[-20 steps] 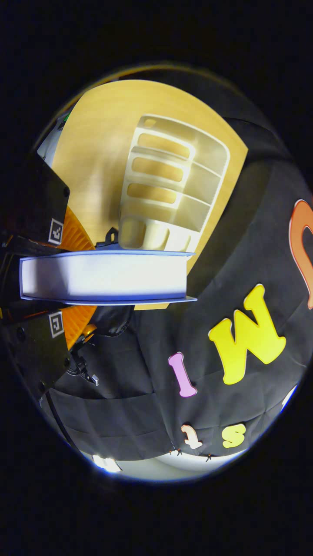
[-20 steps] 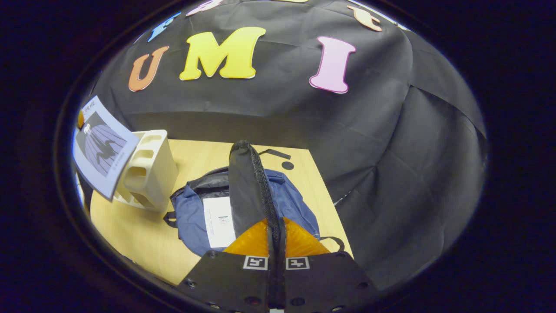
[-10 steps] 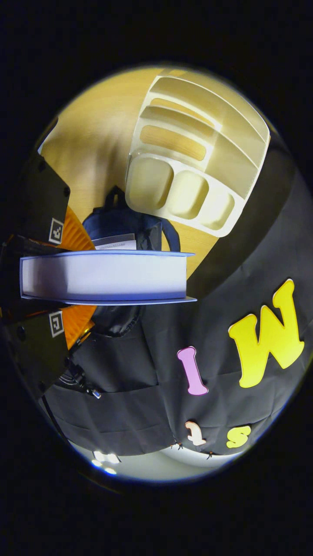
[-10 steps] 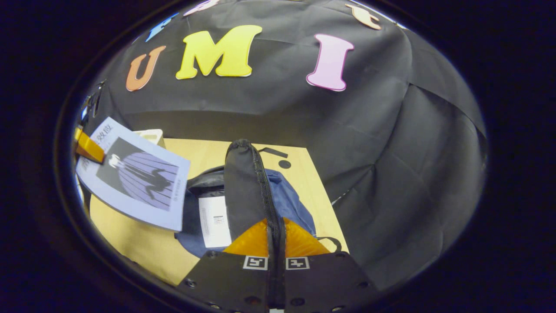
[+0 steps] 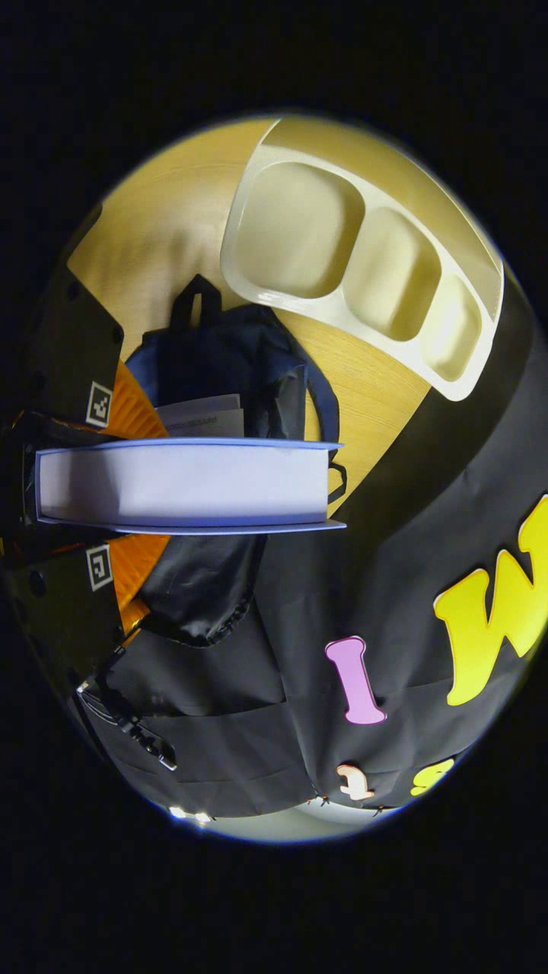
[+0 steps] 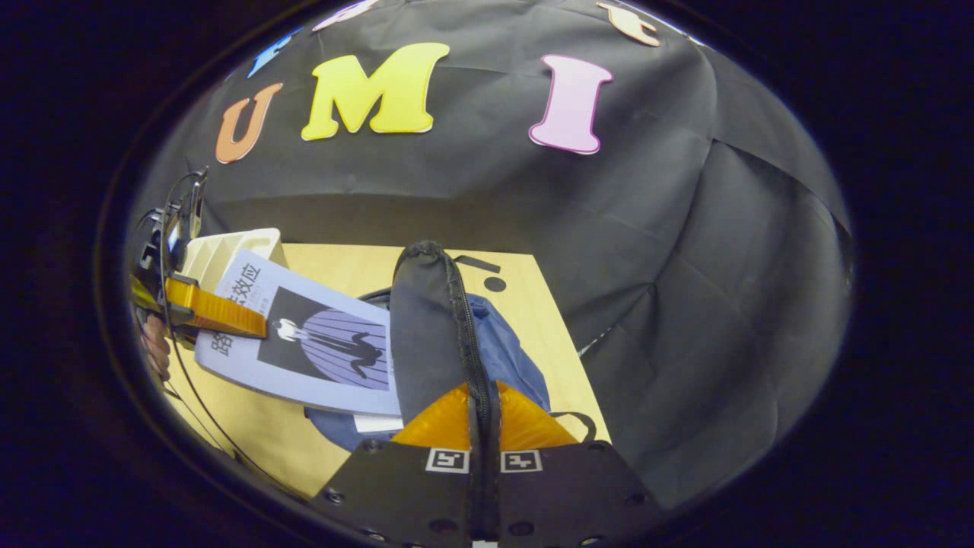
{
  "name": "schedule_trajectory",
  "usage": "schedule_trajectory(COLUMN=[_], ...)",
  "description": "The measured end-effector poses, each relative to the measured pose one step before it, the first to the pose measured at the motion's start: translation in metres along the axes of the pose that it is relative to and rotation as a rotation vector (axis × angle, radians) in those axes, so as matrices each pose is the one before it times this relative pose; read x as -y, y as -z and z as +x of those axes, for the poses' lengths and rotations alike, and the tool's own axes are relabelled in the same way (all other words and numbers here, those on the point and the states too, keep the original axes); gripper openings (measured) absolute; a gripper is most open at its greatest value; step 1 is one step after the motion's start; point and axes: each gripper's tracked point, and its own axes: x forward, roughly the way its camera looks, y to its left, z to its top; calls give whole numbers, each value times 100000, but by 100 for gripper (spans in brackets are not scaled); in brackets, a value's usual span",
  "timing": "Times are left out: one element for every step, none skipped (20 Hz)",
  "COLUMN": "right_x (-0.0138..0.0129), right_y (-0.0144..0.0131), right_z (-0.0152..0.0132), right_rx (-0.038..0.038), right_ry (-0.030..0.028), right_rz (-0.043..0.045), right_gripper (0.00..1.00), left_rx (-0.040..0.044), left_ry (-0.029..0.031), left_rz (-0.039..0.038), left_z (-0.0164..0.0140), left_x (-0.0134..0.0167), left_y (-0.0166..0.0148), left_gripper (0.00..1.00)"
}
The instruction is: Open the schoolbag, grab two books from the bookshelf and put them into the schoolbag.
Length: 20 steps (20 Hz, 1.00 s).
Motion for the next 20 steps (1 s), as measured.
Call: schedule_trajectory(right_x=[229, 170, 45, 21, -102, -40, -140, -19, -166, -53, -128, -76, -146, -133, -173, -147, -128, -62, -78, -83], right_y=[-147, -8, -251, -189, -316, -264, -320, -256, -515, -279, -85, -148, -176, -76, -120, -40, -134, -33, -43, 12], right_z=[-24, 14, -44, -95, -141, -153, -184, -323, -336, -127, -168, -221, -118, -104, -263, -122, -105, -61, -35, 57], right_rx=[14, -264, -35, 45, 241, 406, 537, 664, 1227, 611, -166, 227, 45, 52, -100, 194, 234, -14, -19, -187], right_ry=[252, -81, -258, -329, -286, -116, -55, -161, -128, 24, -157, -145, -34, -176, -186, -236, 37, -10, -58, 0], right_rz=[-362, 86, 408, 324, 125, -330, -609, -347, -229, -691, -723, -298, -707, -605, -492, -392, -509, -557, -258, -164], right_gripper=[0, 0, 0, 0, 0, 0, 0, 0, 0, 0, 0, 0, 0, 0, 0, 0, 0, 0, 0, 0], left_rx=[38, 51, -2, 15, -24, 75, -26, -416, -380, -196, 4, 184, -164, -119, -92, 130, 17, 40, -35, -100], left_ry=[565, 628, 613, 710, 685, 680, 771, 839, 951, 1137, 1011, 796, 722, 683, 711, 670, 679, 591, 552, 513], left_rz=[-1394, -1500, -1161, -707, -398, -154, -208, 693, 541, -179, -156, -883, -1193, -816, -315, -180, 6, -734, -866, -1152], left_z=[264, 368, 349, 359, 265, 433, 379, 396, 320, 467, 345, 733, 526, 541, 413, 417, 359, 571, 608, 591], left_x=[-140, -184, -221, -89, -87, 134, 159, 100, 31, 126, 156, 167, 21, 52, 96, 106, 19, 81, -15, 156], left_y=[72, 150, 130, 284, 251, 249, 162, 379, 293, 372, 63, 81, 86, 153, 119, 13, 96, 44, 106, 32], left_gripper=[42, 42, 42, 42, 42, 42, 43, 42, 42, 42, 42, 42, 42, 42, 44, 42, 42, 42, 42, 42])
